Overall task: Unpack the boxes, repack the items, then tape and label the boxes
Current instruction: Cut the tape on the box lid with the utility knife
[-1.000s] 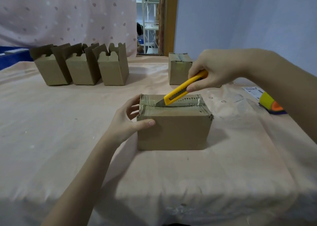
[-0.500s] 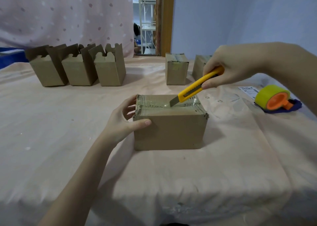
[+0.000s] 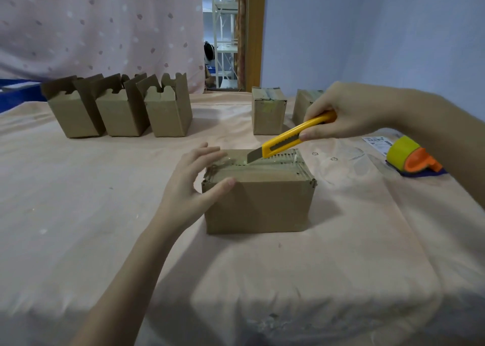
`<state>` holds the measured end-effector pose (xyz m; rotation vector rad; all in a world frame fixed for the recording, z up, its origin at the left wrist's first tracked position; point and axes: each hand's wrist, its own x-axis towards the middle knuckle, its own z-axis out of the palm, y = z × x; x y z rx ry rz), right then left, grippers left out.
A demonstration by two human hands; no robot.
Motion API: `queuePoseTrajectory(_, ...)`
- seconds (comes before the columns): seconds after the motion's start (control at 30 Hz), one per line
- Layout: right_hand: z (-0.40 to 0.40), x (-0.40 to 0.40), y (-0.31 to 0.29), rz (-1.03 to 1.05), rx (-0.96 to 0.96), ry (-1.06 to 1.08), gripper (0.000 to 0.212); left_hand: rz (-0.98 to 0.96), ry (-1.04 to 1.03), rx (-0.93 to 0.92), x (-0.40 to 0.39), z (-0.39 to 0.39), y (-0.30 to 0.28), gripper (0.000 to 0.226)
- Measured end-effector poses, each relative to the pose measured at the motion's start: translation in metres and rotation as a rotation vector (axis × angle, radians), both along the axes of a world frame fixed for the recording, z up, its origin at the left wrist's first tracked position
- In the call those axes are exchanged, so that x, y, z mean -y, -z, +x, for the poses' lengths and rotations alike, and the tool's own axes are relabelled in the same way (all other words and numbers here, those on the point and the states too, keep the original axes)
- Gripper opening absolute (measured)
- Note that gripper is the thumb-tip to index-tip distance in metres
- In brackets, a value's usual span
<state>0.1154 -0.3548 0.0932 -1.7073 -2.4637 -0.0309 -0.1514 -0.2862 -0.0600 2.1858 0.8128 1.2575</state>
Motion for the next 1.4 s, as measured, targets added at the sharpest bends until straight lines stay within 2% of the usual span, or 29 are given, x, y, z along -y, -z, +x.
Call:
queuePoseTrajectory(0.07, -0.005, -0.004, 0.002, -0.016, 0.005, -0.004, 0.034, 0.089, -0.047, -0.067, 0.002, 0.003, -0.006, 0.049)
queuePoseTrajectory(0.17, -0.009, -0.008, 0.003, -0.037, 0.032, -0.017, 0.026, 0.167, -0.107, -0.165, 0.005, 0.01, -0.008, 0.05)
queuePoseTrajectory(0.27, -0.014, -0.014, 0.004, -0.053, 0.089, -0.032, 0.027, 0.182, -0.138, -0.163, 0.008, 0.014, -0.006, 0.05)
queuePoseTrajectory(0.37, -0.016, -0.018, 0.001, -0.088, 0.137, -0.027, 0.036, 0.179, -0.151, -0.143, 0.009, 0.015, -0.003, 0.049)
queuePoseTrajectory(0.5, -0.02, -0.02, -0.008, -0.089, 0.176, -0.051, 0.061, 0.188, -0.151, -0.103, 0.009, 0.016, 0.0, 0.048)
queuePoseTrajectory(0.73, -0.017, -0.02, -0.01, -0.104, 0.166, -0.07, 0.046, 0.215, -0.171, -0.019, 0.008, 0.021, 0.006, 0.042)
queuePoseTrajectory(0.97, -0.017, -0.024, -0.005, -0.079, 0.176, -0.113, 0.056, 0.259, -0.177, -0.016, 0.008, 0.022, 0.008, 0.04)
queuePoseTrajectory(1.13, -0.013, -0.019, -0.014, -0.134, 0.158, -0.081, 0.043, 0.272, -0.179, 0.0, 0.008, 0.025, 0.009, 0.04)
queuePoseTrajectory(1.23, -0.018, -0.024, -0.007, -0.114, 0.192, -0.11, 0.047, 0.276, -0.177, 0.012, 0.007, 0.026, 0.01, 0.04)
queuePoseTrajectory(1.4, -0.007, -0.016, -0.017, -0.141, 0.116, -0.074, 0.036, 0.334, -0.211, 0.022, 0.007, 0.027, 0.012, 0.039)
